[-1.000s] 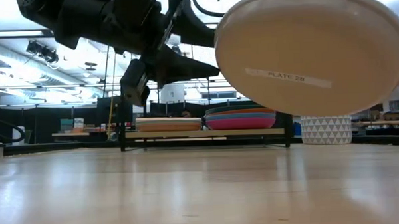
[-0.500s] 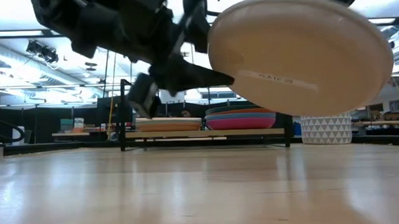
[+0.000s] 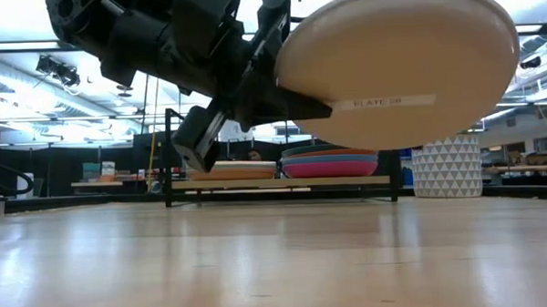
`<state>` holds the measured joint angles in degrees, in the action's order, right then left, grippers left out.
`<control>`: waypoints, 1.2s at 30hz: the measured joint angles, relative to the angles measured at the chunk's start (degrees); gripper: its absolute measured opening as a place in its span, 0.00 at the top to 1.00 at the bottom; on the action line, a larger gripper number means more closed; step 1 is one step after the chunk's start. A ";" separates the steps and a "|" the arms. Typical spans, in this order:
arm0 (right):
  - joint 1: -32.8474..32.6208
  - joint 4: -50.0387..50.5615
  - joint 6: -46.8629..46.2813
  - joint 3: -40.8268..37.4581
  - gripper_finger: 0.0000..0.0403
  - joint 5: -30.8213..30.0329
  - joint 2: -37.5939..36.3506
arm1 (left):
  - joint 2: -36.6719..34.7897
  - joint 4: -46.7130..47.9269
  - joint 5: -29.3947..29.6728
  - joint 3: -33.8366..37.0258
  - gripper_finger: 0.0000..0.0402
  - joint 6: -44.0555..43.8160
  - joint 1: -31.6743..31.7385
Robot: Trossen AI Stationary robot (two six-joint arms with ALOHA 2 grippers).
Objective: Place and stack plates onto a shelf
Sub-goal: Stack the light brown plate on top of the light orange plate on the shelf
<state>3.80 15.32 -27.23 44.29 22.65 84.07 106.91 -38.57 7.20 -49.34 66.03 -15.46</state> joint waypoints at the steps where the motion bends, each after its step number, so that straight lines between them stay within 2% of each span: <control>1: 0.17 0.97 -0.13 0.45 0.90 0.68 -0.08 | -0.03 -0.07 0.00 0.00 0.87 -0.68 0.00; 5: 0.56 6.52 0.57 4.32 0.90 0.87 -1.32 | -0.15 -0.69 0.21 0.00 0.84 -0.92 -0.28; 10: 1.48 13.39 4.99 10.55 0.89 -3.56 -4.84 | -0.07 -0.09 0.29 0.08 0.83 -1.38 -1.64; 12: 1.79 15.50 6.84 12.68 0.90 -6.44 -6.48 | -0.09 -0.03 2.25 0.08 0.85 -1.39 -2.28; 18: 0.73 17.26 11.87 14.58 0.90 -17.86 -13.49 | -1.08 3.05 17.00 0.09 0.86 -1.04 -4.06; 24: -2.78 20.74 13.23 14.55 0.90 -25.56 -19.42 | -4.09 9.03 30.24 0.14 0.85 -3.22 -4.42; 28: -5.59 20.89 13.74 14.54 0.90 -27.11 -21.36 | -6.88 8.90 40.31 0.15 0.86 -4.68 -3.58; 32: -7.74 21.05 13.60 14.51 0.90 -27.32 -21.47 | -8.90 9.38 48.22 0.08 0.85 -8.38 0.02; 34: -8.85 21.33 13.54 14.47 0.90 -27.72 -21.13 | -9.03 11.95 50.66 0.11 0.84 -10.00 2.72; 36: -9.78 21.02 13.52 13.87 0.90 -27.75 -20.90 | -9.03 15.25 50.54 0.12 0.84 -12.16 5.79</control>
<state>-5.98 36.34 -13.72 58.16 -5.10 63.17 97.89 -23.32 57.74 -49.22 53.86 -9.67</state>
